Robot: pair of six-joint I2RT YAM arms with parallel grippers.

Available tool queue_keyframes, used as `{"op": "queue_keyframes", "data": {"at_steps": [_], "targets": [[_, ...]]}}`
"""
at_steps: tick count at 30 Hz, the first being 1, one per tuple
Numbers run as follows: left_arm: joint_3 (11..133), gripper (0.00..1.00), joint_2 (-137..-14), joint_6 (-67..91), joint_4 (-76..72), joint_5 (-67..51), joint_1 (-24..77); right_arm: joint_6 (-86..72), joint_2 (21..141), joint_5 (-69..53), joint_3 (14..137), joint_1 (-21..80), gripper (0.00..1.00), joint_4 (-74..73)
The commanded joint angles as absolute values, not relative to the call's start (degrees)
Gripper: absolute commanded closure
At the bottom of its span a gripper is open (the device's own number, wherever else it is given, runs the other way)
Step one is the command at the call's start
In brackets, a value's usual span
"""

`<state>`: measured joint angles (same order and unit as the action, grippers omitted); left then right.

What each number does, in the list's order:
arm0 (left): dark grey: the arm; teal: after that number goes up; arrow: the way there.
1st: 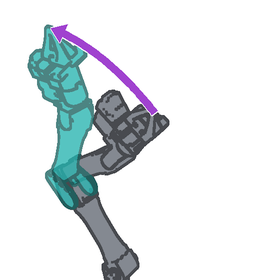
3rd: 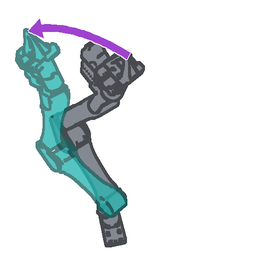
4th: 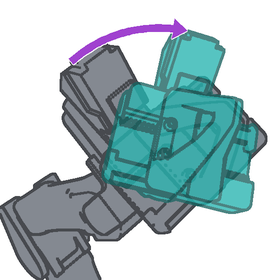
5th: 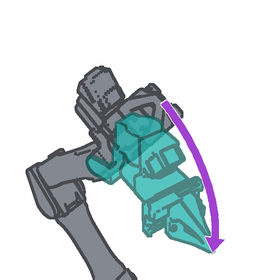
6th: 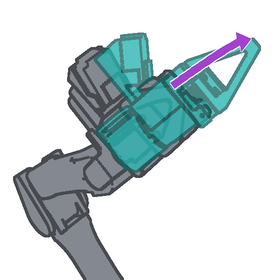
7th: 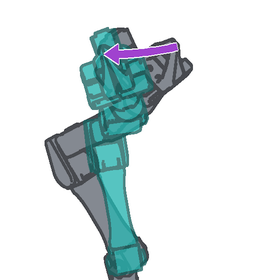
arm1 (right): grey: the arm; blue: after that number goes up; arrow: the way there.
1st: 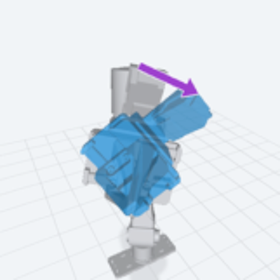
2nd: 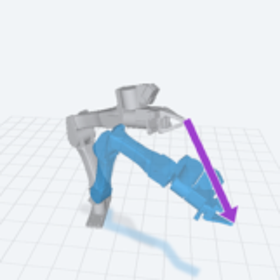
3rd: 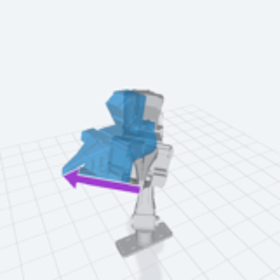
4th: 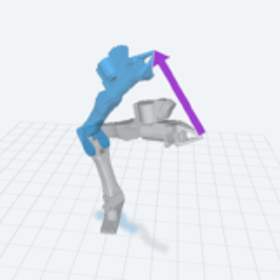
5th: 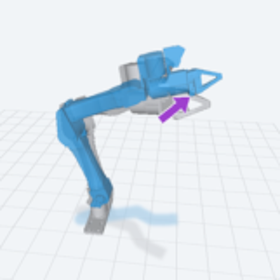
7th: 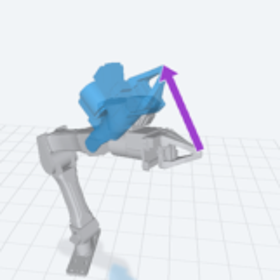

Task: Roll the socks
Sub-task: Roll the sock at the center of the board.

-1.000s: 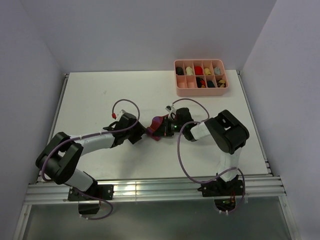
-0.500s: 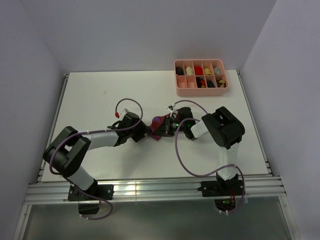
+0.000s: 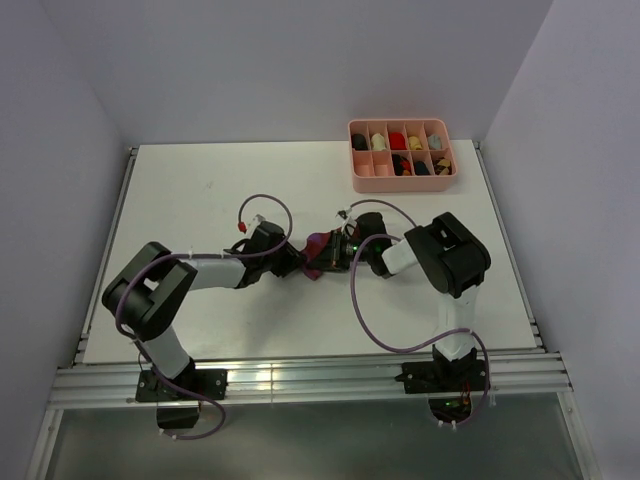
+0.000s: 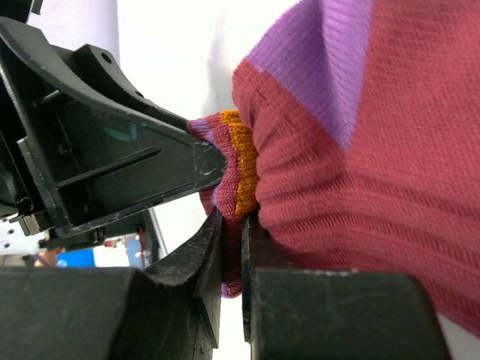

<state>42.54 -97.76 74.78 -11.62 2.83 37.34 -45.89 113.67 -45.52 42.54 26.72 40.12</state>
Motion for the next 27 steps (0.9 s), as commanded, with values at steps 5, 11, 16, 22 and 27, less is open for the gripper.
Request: {"op": "queue_keyframes", "data": {"at_steps": [5,11,16,22,27], "targets": [[44.3,0.80,-105.2,73.6,-2.4,4.7,38.1,-35.8,104.9,-36.3,42.8,26.7,0.62,26.6],[48.1,0.91,-105.9,71.5,4.6,7.9,38.1,-30.8,94.9,-24.3,42.7,26.6,0.43,20.0],[48.6,0.92,-104.3,70.8,7.8,10.9,38.0,-28.6,93.6,-12.7,44.2,26.0,0.42,14.0],[48.1,0.93,-102.1,71.2,11.0,12.5,37.0,-26.4,101.6,-12.9,52.8,25.7,0.42,9.4],[45.0,0.92,-97.6,71.1,12.7,14.0,35.4,-25.8,107.8,-13.4,58.5,26.3,0.42,8.3]]}}
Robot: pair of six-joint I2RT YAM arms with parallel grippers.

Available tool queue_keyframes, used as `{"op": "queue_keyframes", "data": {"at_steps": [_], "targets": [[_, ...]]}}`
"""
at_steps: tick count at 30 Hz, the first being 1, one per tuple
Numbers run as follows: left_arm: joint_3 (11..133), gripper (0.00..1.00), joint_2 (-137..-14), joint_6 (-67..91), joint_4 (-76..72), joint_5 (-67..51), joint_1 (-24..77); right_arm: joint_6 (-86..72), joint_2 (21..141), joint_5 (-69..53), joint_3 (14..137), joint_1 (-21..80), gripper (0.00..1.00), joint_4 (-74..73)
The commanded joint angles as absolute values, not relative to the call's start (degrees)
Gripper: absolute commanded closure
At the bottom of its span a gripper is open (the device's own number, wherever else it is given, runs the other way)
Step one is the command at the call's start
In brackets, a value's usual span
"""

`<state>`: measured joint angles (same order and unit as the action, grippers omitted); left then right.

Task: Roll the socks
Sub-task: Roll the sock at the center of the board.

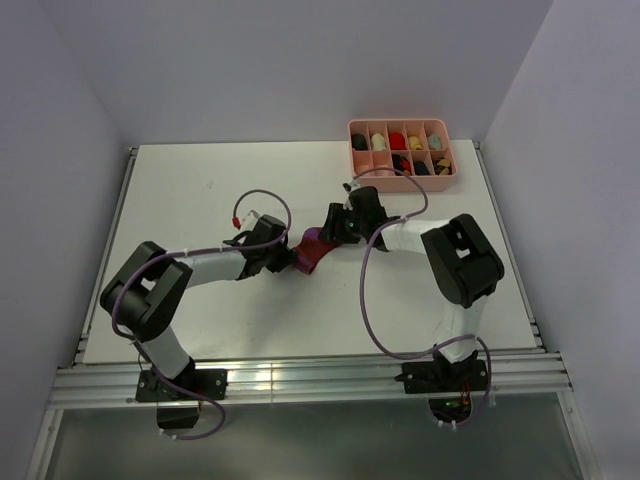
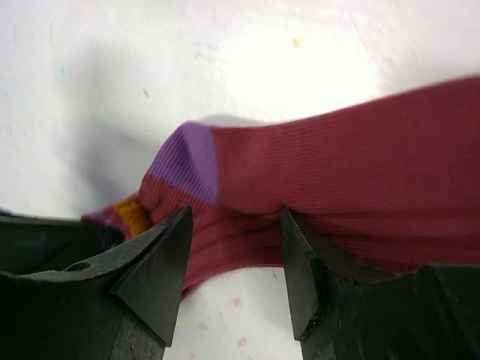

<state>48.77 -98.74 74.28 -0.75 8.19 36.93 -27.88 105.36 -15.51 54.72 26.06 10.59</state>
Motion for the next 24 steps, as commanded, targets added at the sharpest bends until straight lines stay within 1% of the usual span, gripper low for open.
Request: {"op": "queue_keyframes", "data": {"at_steps": [1,5,7,9,12,15,18,20,22,24], "targets": [[44.7,0.92,-96.0,71.0,13.3,14.3,35.1,-25.6,109.6,-13.6,59.7,26.5,0.42,7.6],[43.8,0.92,-92.8,70.9,15.8,15.8,35.0,-23.0,111.1,-15.8,63.5,27.4,0.41,8.6],[44.5,0.92,-92.7,70.7,16.7,16.1,34.9,-21.4,109.6,-15.6,62.8,28.4,0.41,9.8],[45.9,0.92,-93.4,70.2,17.2,15.9,35.0,-18.1,105.3,-14.0,61.3,29.4,0.41,11.9],[47.4,0.92,-94.4,69.9,17.1,15.2,35.0,-13.3,98.5,-10.0,56.4,32.3,0.40,14.2],[48.5,0.92,-95.4,69.5,16.9,14.2,35.0,-8.0,92.8,-5.5,50.0,36.8,0.39,19.1],[49.1,0.92,-95.7,69.3,17.1,13.6,35.0,-3.9,89.7,-2.4,44.0,42.2,0.38,26.7],[49.6,0.92,-95.6,68.9,17.6,13.5,35.0,-1.3,88.9,-0.1,40.7,46.0,0.37,29.4],[50.0,0.92,-95.5,68.6,18.0,13.4,34.9,1.2,89.2,3.8,38.8,48.5,0.36,33.3],[50.3,0.92,-95.5,68.4,18.5,13.2,35.0,4.0,90.2,5.1,38.2,51.1,0.35,35.2]]}}
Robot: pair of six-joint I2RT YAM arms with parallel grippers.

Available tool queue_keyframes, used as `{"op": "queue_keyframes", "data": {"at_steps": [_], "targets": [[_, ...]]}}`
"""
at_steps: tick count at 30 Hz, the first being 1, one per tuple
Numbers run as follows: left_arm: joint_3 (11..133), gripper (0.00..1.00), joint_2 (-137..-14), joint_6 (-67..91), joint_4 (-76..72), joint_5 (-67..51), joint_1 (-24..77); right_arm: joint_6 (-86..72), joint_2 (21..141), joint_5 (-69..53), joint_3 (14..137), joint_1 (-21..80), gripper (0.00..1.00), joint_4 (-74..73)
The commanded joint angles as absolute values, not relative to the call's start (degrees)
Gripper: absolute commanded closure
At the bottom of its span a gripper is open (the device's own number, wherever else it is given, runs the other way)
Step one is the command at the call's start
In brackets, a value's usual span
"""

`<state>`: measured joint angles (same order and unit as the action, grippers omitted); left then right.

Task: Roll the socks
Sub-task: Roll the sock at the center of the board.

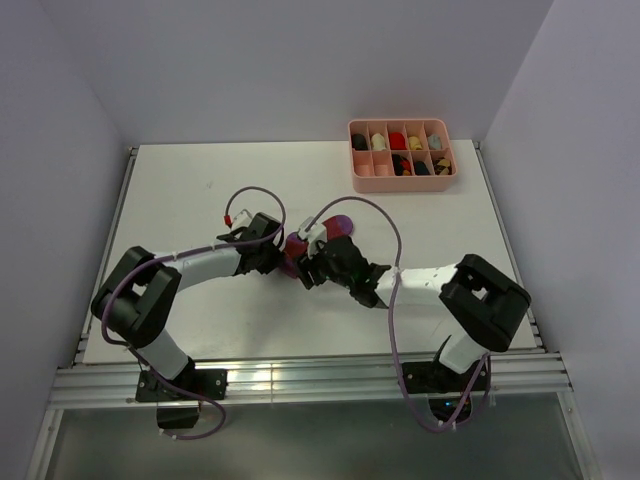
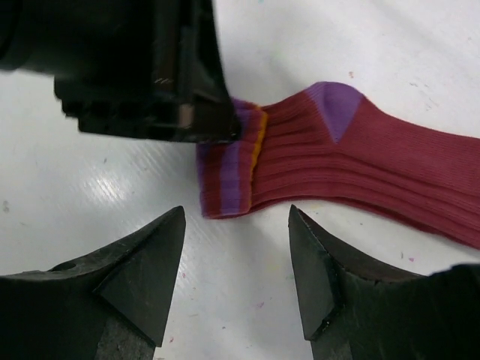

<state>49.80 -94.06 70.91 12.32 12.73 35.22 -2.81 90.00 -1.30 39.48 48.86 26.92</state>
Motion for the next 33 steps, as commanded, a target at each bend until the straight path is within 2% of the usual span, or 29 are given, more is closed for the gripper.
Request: {"op": "queue_keyframes", "data": {"at_steps": [1,13,33], "targets": [[50.4,0.92,-95.4,68.4,18.6,13.1,35.0,4.8,91.2,5.4,38.4,51.8,0.35,36.4],[50.7,0.92,-95.5,68.1,18.5,11.3,35.0,11.4,98.4,8.3,42.1,57.0,0.35,39.1],[49.7,0.92,-95.5,68.7,16.1,7.9,35.0,15.3,108.3,15.0,41.9,60.3,0.42,49.1]]}}
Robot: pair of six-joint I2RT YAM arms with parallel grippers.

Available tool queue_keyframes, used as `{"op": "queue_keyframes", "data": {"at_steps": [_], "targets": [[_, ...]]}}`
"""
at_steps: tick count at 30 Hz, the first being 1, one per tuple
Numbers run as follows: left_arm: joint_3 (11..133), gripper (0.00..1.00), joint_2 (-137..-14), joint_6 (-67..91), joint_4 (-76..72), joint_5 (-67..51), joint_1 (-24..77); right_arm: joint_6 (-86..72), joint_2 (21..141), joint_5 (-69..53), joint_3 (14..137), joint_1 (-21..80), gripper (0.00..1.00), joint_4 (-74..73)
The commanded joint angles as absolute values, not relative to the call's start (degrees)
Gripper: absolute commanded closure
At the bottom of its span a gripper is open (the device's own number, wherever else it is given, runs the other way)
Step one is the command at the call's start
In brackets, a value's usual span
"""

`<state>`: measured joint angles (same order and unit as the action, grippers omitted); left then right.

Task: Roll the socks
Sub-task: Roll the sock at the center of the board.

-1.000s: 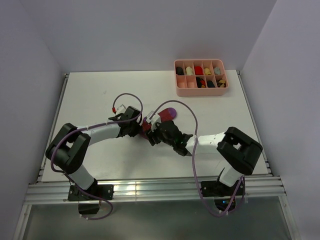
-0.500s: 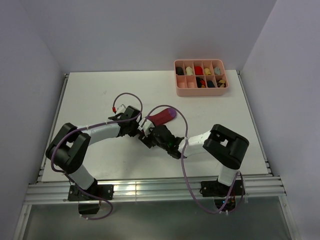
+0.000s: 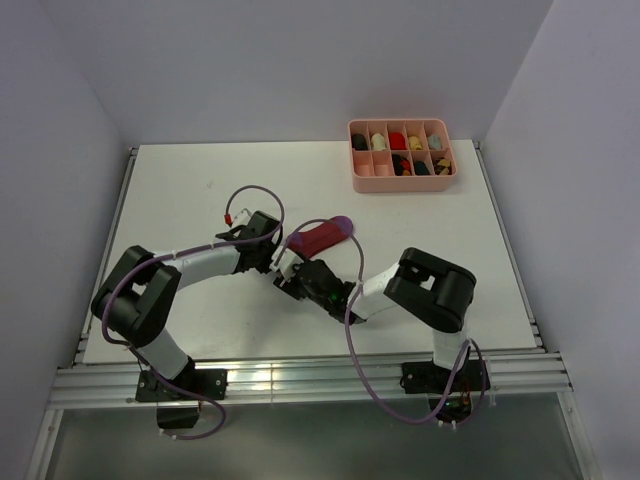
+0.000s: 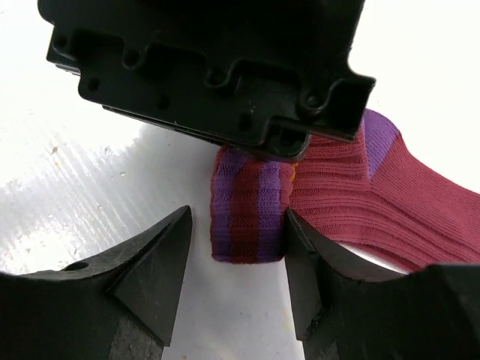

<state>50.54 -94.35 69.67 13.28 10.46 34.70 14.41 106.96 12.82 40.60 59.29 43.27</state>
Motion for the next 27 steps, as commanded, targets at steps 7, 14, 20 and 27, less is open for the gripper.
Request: {"op": "queue_keyframes", "data": {"at_steps": [7,14,20,27], "targets": [[49.7,0.92,-95.8,68.6,15.9,7.3,35.0,16.1,108.3,16.7,41.8,60.6,0.42,51.5],[49.7,0.92,-95.6,68.6,15.9,7.0,35.0,14.4,105.2,17.7,38.8,60.8,0.41,55.4],[49.7,0.92,-95.6,68.7,15.9,6.6,35.0,14.9,107.0,16.2,40.0,60.7,0.41,54.0],[49.7,0.92,-95.5,68.9,15.6,6.2,35.0,14.5,110.4,15.8,41.8,60.8,0.49,50.9]]}}
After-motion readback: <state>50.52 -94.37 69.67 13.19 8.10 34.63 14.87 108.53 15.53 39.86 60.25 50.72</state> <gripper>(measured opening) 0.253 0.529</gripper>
